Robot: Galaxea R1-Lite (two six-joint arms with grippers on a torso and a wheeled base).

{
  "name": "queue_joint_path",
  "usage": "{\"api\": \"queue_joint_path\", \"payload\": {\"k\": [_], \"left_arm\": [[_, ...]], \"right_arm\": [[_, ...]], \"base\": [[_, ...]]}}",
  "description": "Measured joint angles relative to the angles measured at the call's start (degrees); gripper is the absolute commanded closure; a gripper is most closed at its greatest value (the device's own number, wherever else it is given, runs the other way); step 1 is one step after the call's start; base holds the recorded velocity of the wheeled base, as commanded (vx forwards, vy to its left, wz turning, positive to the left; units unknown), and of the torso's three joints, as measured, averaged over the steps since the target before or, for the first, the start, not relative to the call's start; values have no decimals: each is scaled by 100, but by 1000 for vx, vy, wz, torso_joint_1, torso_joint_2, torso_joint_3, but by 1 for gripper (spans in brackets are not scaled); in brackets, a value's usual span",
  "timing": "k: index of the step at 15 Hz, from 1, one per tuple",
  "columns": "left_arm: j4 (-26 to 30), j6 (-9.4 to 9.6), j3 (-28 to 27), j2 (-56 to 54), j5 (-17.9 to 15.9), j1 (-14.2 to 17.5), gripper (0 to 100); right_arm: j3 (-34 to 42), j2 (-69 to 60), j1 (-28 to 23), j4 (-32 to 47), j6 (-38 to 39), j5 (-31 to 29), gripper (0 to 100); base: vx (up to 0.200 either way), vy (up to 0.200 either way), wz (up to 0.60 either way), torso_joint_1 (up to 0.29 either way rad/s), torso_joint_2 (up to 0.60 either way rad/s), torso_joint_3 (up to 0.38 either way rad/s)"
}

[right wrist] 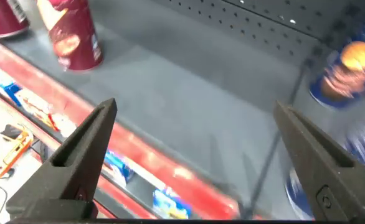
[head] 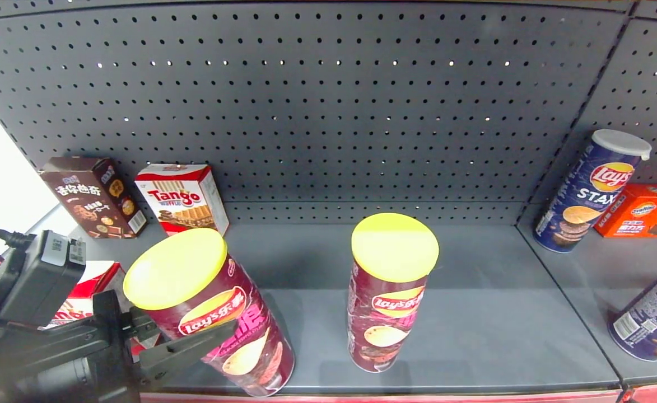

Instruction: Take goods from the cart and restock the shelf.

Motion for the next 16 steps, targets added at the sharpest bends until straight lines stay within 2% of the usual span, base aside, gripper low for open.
{"api": "queue_joint_path", "payload": {"k": [5, 7, 9, 11, 12, 16], "left_arm": [[0, -21, -35, -60, -6, 0, 100], [-5, -21, -63, -63, -15, -6, 100], [-2, -21, -72, -63, -15, -13, 100], [-2, -21, -61, -66, -15, -17, 100], [-5, -21, -61, -68, -15, -17, 100], [-2, -21, -28, -134, -11, -20, 100]], "right_arm": [[44, -1927, -599, 1793, 156, -15, 0], [77, -2536, -780, 2298, 424, -277, 0], [241, -2914, -822, 2303, 463, -486, 0], [652, -3123, -800, 1798, 466, -961, 0], [759, -3176, -797, 1803, 463, -1029, 0], [844, -3266, -777, 1807, 435, -834, 0]], "base": [[0, 0, 0, 0, 0, 0], [0, 0, 0, 0, 0, 0], [0, 0, 0, 0, 0, 0], [0, 0, 0, 0, 0, 0], [0, 0, 0, 0, 0, 0], [0, 0, 0, 0, 0, 0]]}}
